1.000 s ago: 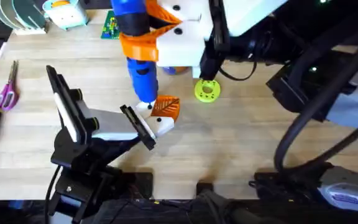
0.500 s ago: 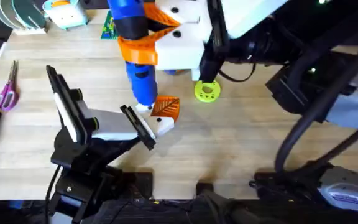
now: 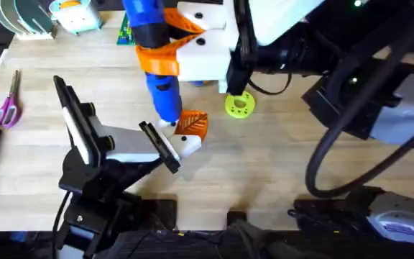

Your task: Pick up the gripper from the table and insert it into the empty holder that is missing its gripper. Then pick up a screw, insert it into the mounting hole, and use the screwdriver to tighten it. Finally, clean up the table by picking up the vegetable and placing it into the bucket.

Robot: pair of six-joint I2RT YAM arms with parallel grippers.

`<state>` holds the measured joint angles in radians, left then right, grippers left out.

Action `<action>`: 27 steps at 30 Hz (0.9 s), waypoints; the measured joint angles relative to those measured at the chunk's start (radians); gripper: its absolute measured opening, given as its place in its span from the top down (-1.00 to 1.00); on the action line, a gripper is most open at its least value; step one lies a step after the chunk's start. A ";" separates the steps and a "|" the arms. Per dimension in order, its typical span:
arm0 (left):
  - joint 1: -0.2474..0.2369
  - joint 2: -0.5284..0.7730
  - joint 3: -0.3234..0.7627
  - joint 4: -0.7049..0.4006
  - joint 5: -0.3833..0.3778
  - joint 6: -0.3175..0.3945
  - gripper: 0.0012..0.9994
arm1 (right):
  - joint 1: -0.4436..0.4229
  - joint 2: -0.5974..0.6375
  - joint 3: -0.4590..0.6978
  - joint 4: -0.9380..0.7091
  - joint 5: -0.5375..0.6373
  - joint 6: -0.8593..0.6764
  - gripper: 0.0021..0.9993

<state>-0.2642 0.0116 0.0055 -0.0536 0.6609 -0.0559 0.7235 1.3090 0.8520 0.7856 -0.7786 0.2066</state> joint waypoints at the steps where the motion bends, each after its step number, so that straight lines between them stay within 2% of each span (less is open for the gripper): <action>1: 0.000 0.000 0.000 0.000 0.000 0.000 0.97 | 0.000 0.000 0.000 0.000 0.000 0.000 0.96; 10: 0.000 0.000 0.000 0.000 0.000 0.000 0.97 | 0.000 0.000 0.004 -0.013 0.000 0.003 0.96; 15: 0.000 0.000 0.000 0.000 0.000 0.000 0.97 | -0.008 0.012 0.004 0.073 -0.001 0.021 0.96; 20: 0.000 0.000 0.000 0.000 0.000 0.000 0.97 | -0.053 0.014 0.007 0.225 -0.001 0.086 0.96; 24: 0.000 0.000 0.000 0.000 0.000 0.000 0.97 | -0.093 0.014 0.016 0.225 -0.001 0.107 0.96; 27: 0.000 0.000 0.000 0.000 0.000 0.000 0.97 | -0.132 0.014 0.017 0.153 -0.005 0.052 0.96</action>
<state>-0.2642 0.0120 0.0055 -0.0532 0.6606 -0.0559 0.5917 1.3235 0.8692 0.9389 -0.7837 0.2586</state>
